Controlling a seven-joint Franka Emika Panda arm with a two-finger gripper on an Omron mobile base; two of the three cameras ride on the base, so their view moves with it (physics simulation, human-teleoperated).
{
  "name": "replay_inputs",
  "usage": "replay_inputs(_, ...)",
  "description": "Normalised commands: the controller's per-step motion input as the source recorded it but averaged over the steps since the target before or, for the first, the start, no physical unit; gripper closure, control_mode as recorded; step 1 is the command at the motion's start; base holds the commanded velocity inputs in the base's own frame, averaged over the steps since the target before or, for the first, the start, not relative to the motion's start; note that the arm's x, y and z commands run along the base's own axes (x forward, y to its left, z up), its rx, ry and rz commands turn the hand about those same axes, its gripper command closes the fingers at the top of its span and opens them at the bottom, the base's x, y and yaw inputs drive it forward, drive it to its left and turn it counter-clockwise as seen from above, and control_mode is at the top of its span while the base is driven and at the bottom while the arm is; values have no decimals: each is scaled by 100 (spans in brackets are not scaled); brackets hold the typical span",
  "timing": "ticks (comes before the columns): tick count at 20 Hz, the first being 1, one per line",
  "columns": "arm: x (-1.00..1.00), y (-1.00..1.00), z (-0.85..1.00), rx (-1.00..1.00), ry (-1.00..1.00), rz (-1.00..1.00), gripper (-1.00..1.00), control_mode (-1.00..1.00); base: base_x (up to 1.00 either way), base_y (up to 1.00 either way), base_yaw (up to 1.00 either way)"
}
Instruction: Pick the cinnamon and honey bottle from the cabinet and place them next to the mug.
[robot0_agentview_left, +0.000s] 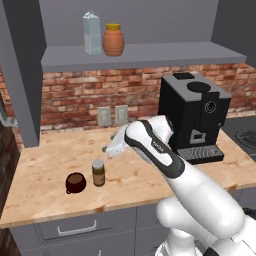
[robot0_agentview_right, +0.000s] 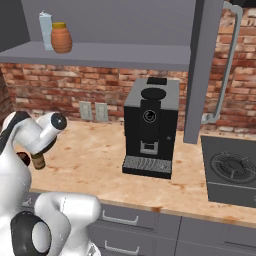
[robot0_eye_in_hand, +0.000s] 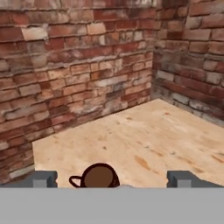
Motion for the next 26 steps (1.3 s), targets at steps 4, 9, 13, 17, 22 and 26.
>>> replay_inputs(4, -2, -40, 48, 0, 14, -38, -100, -100, 0, 0, 0)
replay_inputs(9, 2, -48, 41, -2, 20, -42, -100, -100, 0, 0, 0)
replay_inputs(13, 0, -45, 30, -8, 16, -36, -100, -100, 0, 0, 0)
replay_inputs(17, -3, -30, 60, -5, 5, -29, -100, -100, 0, 0, 0)
replay_inputs(22, -72, 0, 100, 0, -15, -6, -100, -100, 0, 0, 0)
replay_inputs(26, -58, 0, 100, 0, -26, 0, -100, -100, 0, 0, 0)
